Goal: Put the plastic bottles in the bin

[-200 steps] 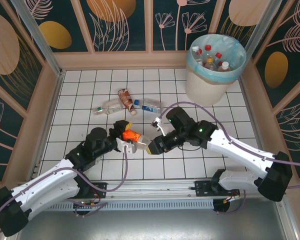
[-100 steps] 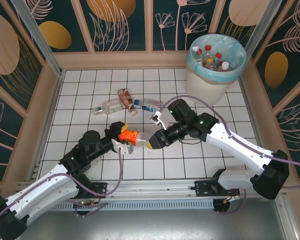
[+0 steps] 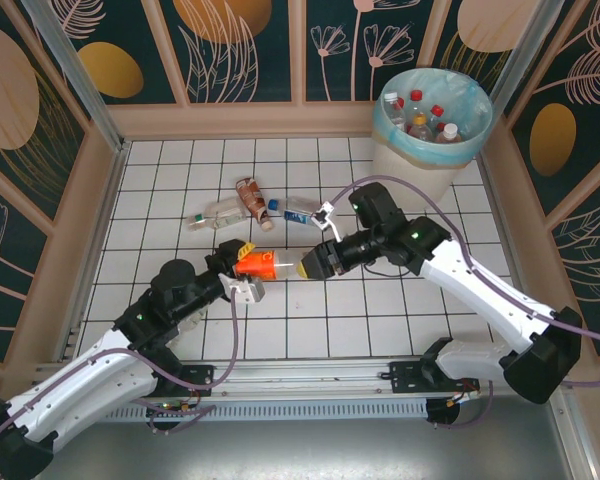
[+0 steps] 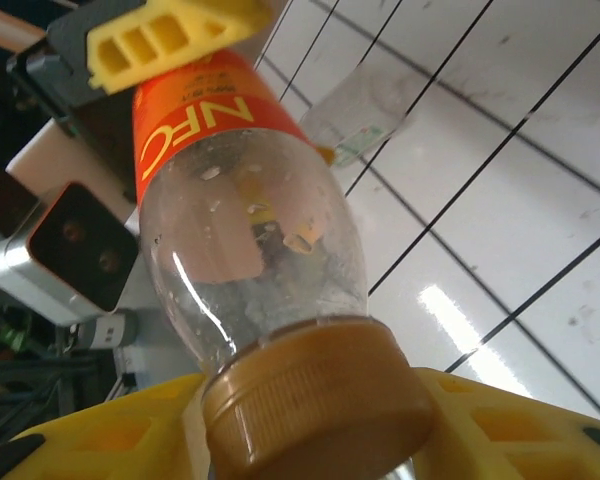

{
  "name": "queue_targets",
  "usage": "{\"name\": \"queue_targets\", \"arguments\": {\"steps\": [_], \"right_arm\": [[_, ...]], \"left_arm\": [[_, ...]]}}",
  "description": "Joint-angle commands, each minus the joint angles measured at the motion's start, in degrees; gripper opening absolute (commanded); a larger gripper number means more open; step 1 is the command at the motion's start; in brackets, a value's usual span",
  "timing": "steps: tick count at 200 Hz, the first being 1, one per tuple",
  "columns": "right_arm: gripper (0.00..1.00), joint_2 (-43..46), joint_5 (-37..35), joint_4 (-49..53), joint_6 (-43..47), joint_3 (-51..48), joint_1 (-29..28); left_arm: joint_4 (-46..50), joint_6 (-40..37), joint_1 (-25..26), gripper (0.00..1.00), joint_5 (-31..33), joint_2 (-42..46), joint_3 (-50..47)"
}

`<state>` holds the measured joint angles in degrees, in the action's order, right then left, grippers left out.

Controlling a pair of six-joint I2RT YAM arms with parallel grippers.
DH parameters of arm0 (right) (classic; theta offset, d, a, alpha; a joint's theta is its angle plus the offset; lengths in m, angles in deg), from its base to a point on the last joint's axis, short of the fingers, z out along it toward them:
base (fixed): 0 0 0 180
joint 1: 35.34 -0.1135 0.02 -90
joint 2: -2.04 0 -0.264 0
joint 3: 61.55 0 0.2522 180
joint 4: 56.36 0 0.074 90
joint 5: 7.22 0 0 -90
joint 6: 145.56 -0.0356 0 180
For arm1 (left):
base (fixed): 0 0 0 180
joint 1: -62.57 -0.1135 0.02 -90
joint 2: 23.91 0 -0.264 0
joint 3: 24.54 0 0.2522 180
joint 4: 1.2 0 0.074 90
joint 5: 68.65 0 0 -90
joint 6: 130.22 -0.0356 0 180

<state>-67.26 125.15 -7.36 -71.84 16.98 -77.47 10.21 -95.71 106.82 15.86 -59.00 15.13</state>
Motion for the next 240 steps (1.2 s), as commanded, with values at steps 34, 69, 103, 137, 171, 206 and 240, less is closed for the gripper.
{"name": "queue_targets", "arguments": {"steps": [34,69,103,137,171,206,240], "right_arm": [[0.78,7.22,-8.68,-11.27,-1.52,0.09,2.31],[0.85,11.16,-7.68,-26.02,-9.05,-5.02,2.32],[0.79,12.86,-10.08,-42.64,-18.17,-11.79,1.26],[0.65,12.44,-12.58,-48.89,-19.58,-13.82,-1.93],[0.56,11.34,-13.28,-52.44,-20.2,-13.65,-3.28],[0.26,9.7,-13.45,-53.59,-19.66,-13.68,-3.49],[0.0,10.28,-15.86,-48.84,-18.44,-12.55,-3.49]], "left_arm": [[-3.76,7.95,0.48,0.0,-2.7,-0.95,3.77],[-7.35,14.82,0.44,0.0,-0.26,-3.28,5.62],[-12.92,20.38,0.39,0.0,0.72,-4.4,5.04],[-15.24,24.57,0.39,0.0,1.66,-6.72,5.47],[-15.97,25.84,0.41,0.0,2.22,-7.32,5.56],[-16.8,25.82,0.4,0.0,2.31,-5.4,4.18],[-19.03,26.37,0.39,0.25,2.12,-4.22,3.51]]}}
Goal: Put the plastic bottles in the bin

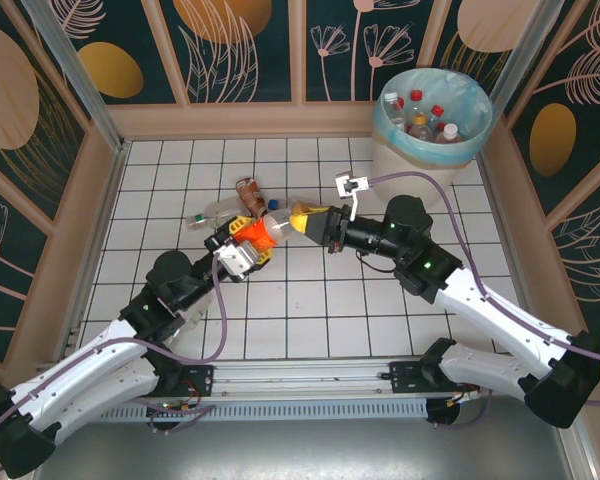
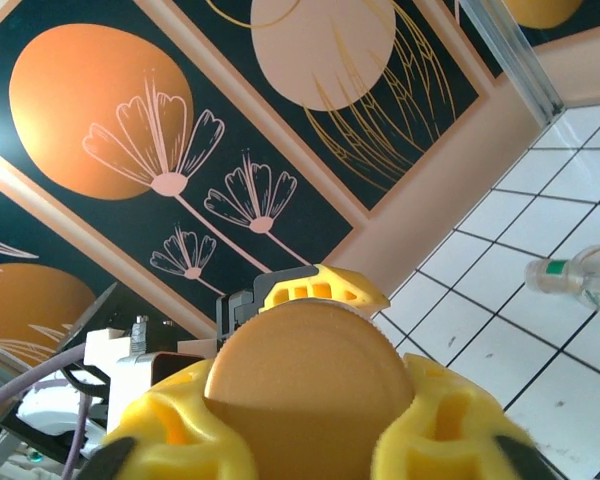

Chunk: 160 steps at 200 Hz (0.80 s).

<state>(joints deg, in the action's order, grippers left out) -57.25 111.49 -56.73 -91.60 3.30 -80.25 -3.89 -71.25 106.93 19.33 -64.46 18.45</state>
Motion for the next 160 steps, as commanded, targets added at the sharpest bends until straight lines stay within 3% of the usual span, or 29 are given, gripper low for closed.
{"name": "queue_targets", "arguments": {"steps": [1,8,25,32,68,109,141,160], "right_arm": [[0.0,0.38,-2.36,0.69,1.4,1.21,-0.71],[0.0,1.19,-3.99,2.75,2.38,1.67,-0.71],[0.0,3.16,-9.77,8.07,5.22,3.13,-0.49],[0.0,3.74,-11.6,10.17,6.33,4.12,-0.09],[0.0,2.77,-18.43,25.38,15.11,17.36,3.27],[0.0,-2.36,-39.16,40.0,28.49,35.27,7.01],[0.0,-9.54,-52.44,42.73,37.88,46.78,12.86],[0.0,-13.75,-54.72,42.45,41.04,52.35,18.73]], "left_arm": [[-4.96,1.97,0.29,0.26,-1.34,1.21,0.15],[-5.21,2.15,0.26,0.37,-1.38,1.16,0.21],[-6.58,2.55,0.27,0.85,-0.35,0.83,-0.22],[-7.34,2.4,0.29,0.98,-0.07,0.78,-0.59],[-11.38,5.48,0.31,0.99,2.68,-2.7,1.26],[-14.66,14.07,0.3,0.99,9.41,-15.51,9.59],[-18.47,20.63,0.34,0.99,11.84,-25.16,14.5],[-21.38,22.1,0.31,0.99,12.04,-28.84,15.09]]}}
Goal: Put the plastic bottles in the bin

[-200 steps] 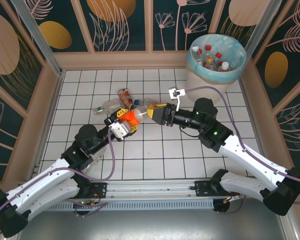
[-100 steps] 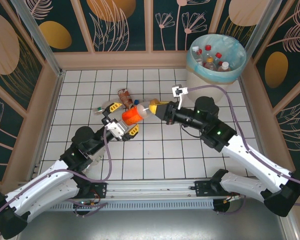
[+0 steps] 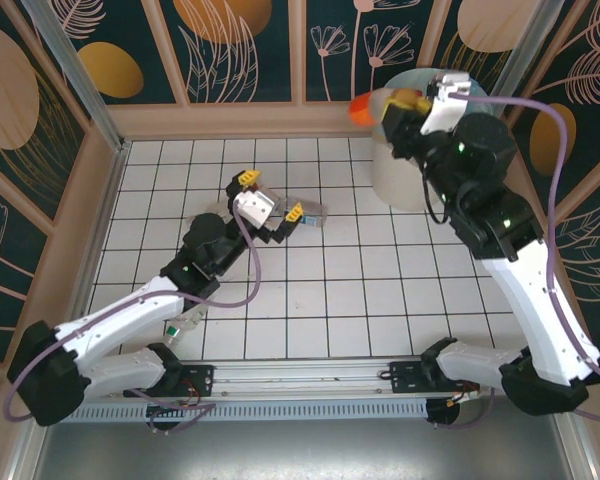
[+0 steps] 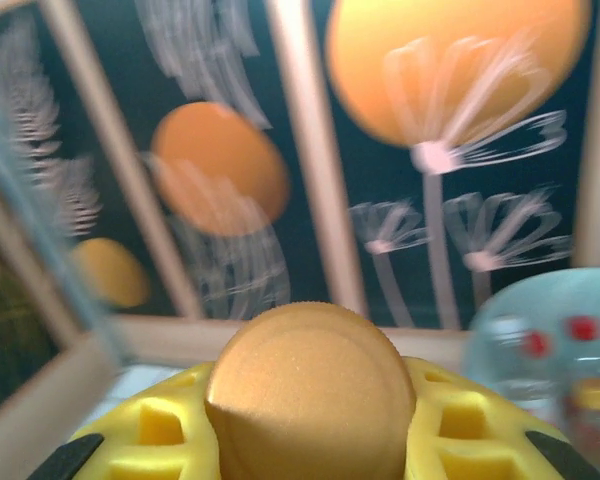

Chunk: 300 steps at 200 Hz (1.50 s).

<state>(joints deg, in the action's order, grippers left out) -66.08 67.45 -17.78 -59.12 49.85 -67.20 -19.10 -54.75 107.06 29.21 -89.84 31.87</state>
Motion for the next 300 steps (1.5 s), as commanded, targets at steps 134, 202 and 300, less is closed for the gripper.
{"name": "queue_targets", "arguments": {"steps": [134,202,300], "right_arm": [[0.0,-35.46,-20.51,18.37,12.17,29.74,17.4],[0.0,-42.49,-17.56,24.47,9.63,34.93,19.24],[0.0,-42.91,-8.67,29.45,2.15,30.02,25.03]], "left_arm": [[-4.08,15.58,0.19,0.99,-10.23,-16.99,9.56],[-3.13,17.09,0.17,0.99,-8.05,-14.32,7.56],[-3.41,19.27,0.16,0.99,-7.24,-14.65,6.61]]}}
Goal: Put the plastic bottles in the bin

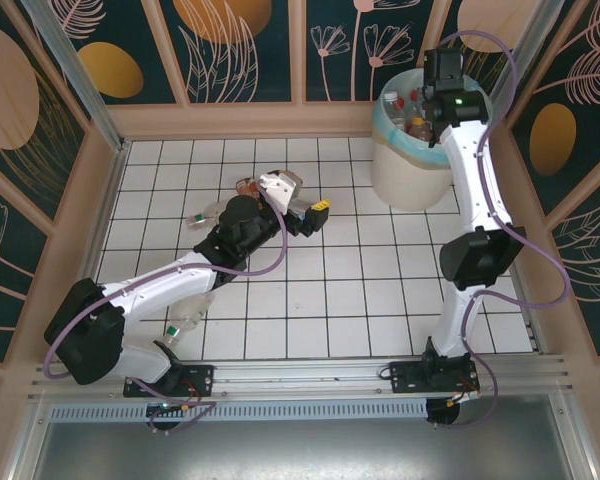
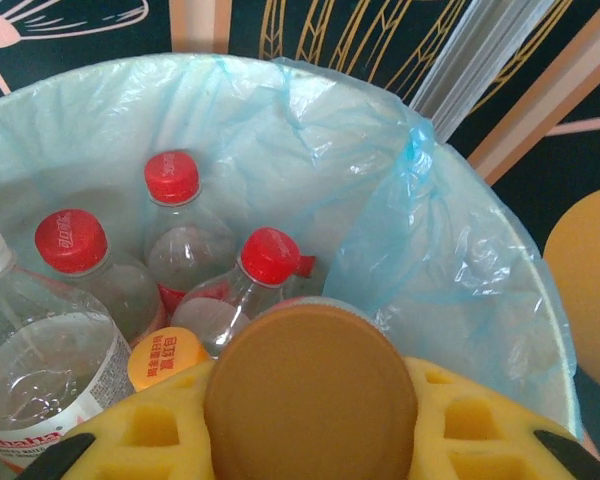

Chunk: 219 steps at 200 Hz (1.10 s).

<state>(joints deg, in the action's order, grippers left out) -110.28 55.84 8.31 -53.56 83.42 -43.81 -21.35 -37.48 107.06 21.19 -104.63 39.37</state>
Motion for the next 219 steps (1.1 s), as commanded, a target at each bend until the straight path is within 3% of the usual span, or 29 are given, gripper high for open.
{"name": "queue_targets", "arguments": {"steps": [1,15,51,77,140,156,185,219], "right_arm": [[0.0,1.38,2.98,3.02,-3.45,-3.97,1.67],[0.01,2.23,3.52,0.16,-3.45,-9.37,2.04],[0.04,-1.05,6.43,0.26,-4.89,-12.51,2.1],[0.12,-1.85,8.7,-0.66,-6.07,-15.17,2.02],[0.6,-0.97,6.83,4.92,-5.71,-0.41,-0.69],[0.68,0.46,6.21,5.08,-5.28,0.94,-0.79],[0.69,2.22,6.23,4.67,-4.55,1.63,-0.79],[0.6,3.78,7.48,3.87,-5.24,0.89,-2.39]], "left_arm": [[-1.16,2.09,0.16,0.99,0.73,0.1,-0.91],[-1.16,3.18,0.15,0.99,0.34,-0.08,-1.19],[-1.77,4.11,0.16,0.99,0.05,0.24,-1.37],[-1.79,4.03,0.11,0.99,0.94,0.57,-1.58],[-2.1,4.73,0.09,0.99,0.65,1.36,-1.78],[-2.06,4.89,0.11,0.99,0.47,1.48,-1.72],[-1.86,4.47,0.09,0.99,1.21,1.62,-1.81],[-1.82,4.26,0.08,0.99,1.55,1.67,-1.9]]}}
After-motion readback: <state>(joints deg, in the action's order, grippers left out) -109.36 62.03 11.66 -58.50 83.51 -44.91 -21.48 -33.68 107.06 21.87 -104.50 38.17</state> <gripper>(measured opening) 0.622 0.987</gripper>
